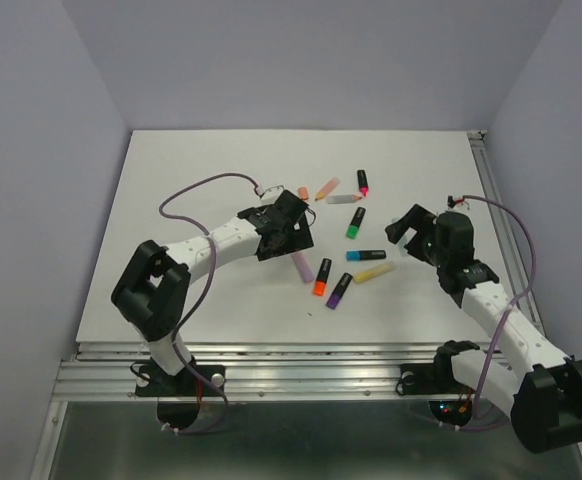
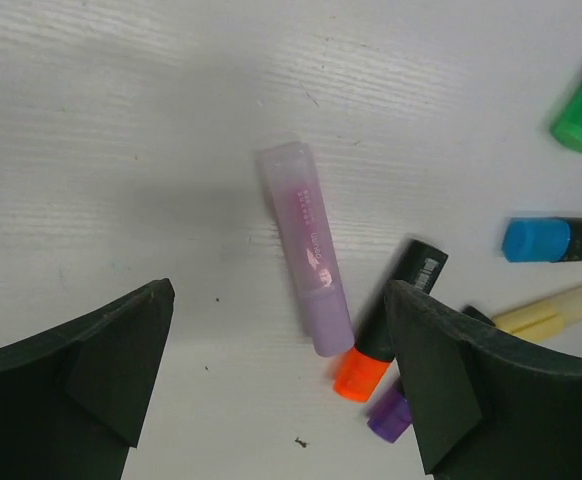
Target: Open the pen caps
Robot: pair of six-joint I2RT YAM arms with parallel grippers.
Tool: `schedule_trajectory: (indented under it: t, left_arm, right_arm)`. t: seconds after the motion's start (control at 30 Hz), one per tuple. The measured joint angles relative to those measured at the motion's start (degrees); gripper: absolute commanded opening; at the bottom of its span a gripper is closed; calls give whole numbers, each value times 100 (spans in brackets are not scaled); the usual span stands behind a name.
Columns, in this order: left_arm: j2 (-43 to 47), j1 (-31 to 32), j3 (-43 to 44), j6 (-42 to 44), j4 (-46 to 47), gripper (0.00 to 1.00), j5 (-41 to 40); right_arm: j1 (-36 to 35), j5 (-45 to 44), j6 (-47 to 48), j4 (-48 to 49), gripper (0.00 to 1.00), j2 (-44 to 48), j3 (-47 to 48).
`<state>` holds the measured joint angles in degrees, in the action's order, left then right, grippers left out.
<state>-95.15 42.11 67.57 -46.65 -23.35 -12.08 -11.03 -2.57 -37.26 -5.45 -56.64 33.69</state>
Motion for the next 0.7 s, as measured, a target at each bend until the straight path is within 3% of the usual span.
schedule_trajectory:
  t: [0.37, 0.57, 0.7]
  left_arm:
    - [-973, 323, 188, -433, -59, 95, 153]
    - [-1078, 538, 190, -546, -61, 88, 278]
    - [-1165, 540, 299, -573, -138, 76, 304]
  right_arm:
    - [0, -83, -269, 133, 100, 352, -367]
    - [0, -205, -267, 142, 100, 149, -367]
    - [0, -328, -267, 140, 100, 140, -369]
